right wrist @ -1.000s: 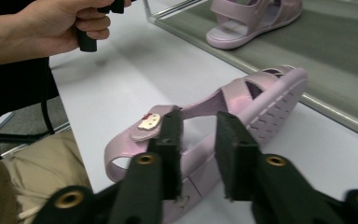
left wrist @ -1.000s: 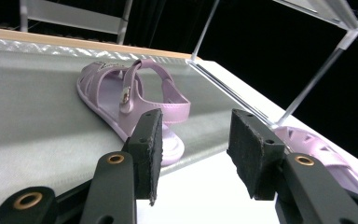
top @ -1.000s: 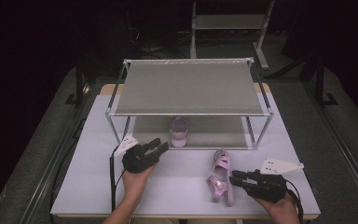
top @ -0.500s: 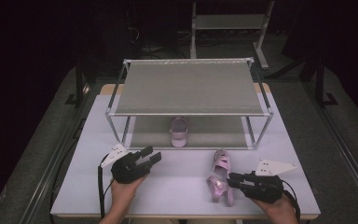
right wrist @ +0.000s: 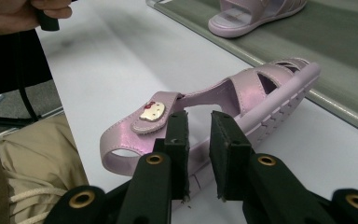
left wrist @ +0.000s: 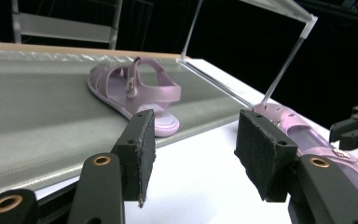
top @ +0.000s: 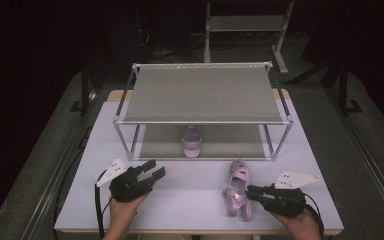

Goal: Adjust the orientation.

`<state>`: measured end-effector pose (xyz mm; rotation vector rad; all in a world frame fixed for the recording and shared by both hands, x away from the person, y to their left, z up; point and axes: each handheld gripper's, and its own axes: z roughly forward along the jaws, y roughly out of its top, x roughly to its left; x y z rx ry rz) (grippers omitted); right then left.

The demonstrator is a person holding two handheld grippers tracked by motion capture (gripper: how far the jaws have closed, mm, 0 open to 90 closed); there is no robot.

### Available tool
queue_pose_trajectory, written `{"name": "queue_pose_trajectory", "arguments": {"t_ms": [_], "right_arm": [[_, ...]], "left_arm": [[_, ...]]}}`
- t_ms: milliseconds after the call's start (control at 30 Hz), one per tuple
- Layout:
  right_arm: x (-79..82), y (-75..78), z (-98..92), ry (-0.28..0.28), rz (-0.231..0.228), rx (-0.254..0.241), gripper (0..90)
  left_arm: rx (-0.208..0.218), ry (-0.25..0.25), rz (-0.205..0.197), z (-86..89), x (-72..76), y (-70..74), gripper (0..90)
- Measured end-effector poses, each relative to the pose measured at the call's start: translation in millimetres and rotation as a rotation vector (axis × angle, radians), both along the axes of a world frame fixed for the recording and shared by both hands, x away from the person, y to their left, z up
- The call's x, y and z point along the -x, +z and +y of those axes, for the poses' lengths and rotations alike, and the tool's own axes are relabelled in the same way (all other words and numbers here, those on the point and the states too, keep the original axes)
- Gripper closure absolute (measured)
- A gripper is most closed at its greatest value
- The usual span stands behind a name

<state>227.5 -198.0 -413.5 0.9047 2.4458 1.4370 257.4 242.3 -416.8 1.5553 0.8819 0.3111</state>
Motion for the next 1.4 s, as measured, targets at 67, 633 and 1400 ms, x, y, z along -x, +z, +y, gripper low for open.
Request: {"name": "queue_pose_trajectory", "arguments": {"t_ms": [67,633,1400], "right_arm": [[0.2,0.4,-1.1,0.0,-0.002,0.009,76.5],[-2.3,-3.7,-25.2,-0.058,0.034,0.082,76.1],[-1.5,-10.2,-60.8,-0.252,0.152,-0.043,62.2]], "left_arm": [[-0.011,-0.001,-0.013,-0.5,1.1,1.5,47.0],[-0.018,-0.012,-0.027,-0.3,2.1,3.1,46.3],[-0.028,-0.023,-0.041,-0.3,2.4,3.6,45.3]]}}
